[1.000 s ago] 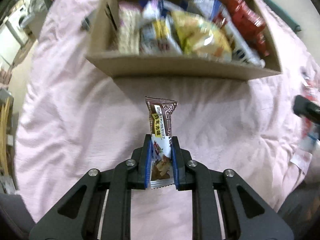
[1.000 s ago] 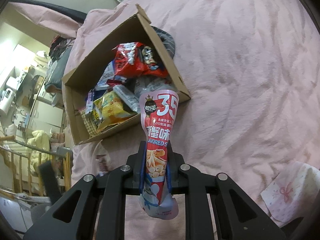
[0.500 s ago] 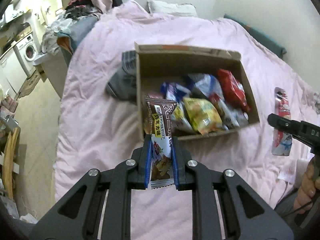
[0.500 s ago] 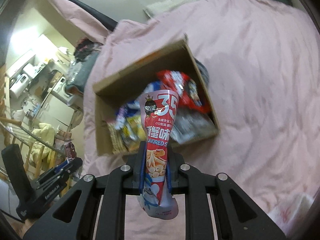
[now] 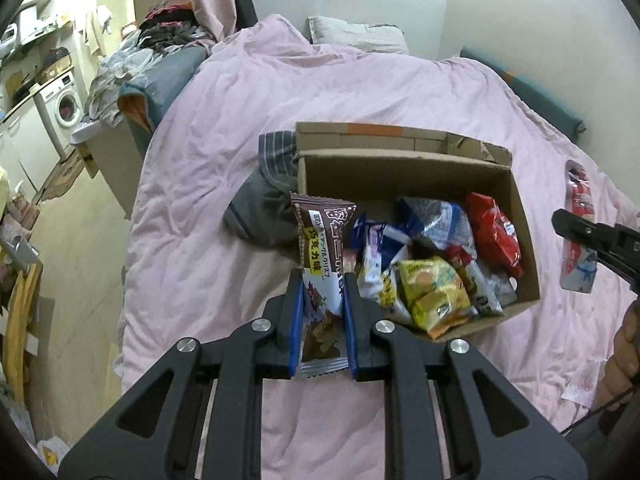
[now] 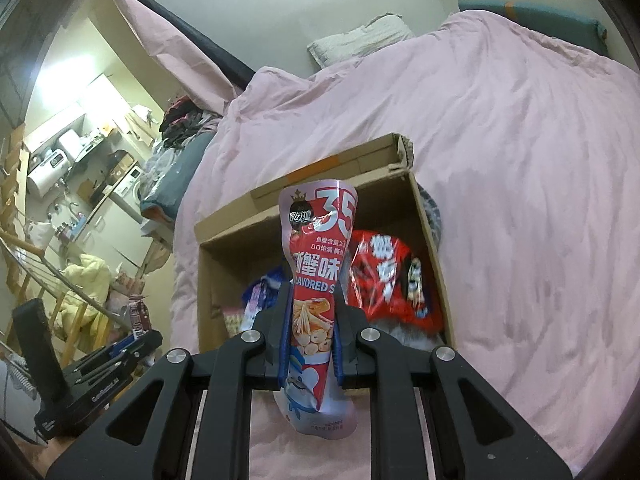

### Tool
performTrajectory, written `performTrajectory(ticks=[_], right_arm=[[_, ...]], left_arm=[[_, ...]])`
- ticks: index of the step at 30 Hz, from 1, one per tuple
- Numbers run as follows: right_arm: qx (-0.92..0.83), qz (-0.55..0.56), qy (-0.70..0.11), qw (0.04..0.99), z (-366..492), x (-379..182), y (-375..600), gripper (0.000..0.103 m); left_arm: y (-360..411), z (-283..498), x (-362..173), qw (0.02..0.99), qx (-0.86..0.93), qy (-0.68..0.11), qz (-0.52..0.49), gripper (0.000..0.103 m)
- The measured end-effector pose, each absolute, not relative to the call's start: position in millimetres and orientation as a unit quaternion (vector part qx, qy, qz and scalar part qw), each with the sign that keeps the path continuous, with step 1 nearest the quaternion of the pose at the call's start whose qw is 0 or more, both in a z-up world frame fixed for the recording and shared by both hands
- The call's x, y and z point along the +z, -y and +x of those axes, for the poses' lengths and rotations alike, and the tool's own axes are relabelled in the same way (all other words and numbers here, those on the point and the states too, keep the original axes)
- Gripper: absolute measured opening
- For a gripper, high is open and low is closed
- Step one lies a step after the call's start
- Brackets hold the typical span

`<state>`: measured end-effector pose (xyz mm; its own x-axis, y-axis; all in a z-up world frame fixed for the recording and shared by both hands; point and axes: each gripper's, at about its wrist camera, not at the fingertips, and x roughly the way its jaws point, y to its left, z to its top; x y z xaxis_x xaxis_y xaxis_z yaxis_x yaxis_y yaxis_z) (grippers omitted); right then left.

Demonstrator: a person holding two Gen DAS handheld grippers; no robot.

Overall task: Organize snacks
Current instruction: 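Carry both snacks into the box and open both tools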

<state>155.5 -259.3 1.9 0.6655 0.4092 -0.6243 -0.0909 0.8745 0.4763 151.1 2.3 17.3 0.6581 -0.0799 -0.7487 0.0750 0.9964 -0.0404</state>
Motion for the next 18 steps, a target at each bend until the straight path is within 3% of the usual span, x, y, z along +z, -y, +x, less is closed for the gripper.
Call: performTrajectory(ticks=[18], right_arm=[[0.166,0.176,-0.426,0.872,210,-28,218,0.017]], left_arm=[[35,209,2,0.908,-0.065,-0.414,0.005,0.015]])
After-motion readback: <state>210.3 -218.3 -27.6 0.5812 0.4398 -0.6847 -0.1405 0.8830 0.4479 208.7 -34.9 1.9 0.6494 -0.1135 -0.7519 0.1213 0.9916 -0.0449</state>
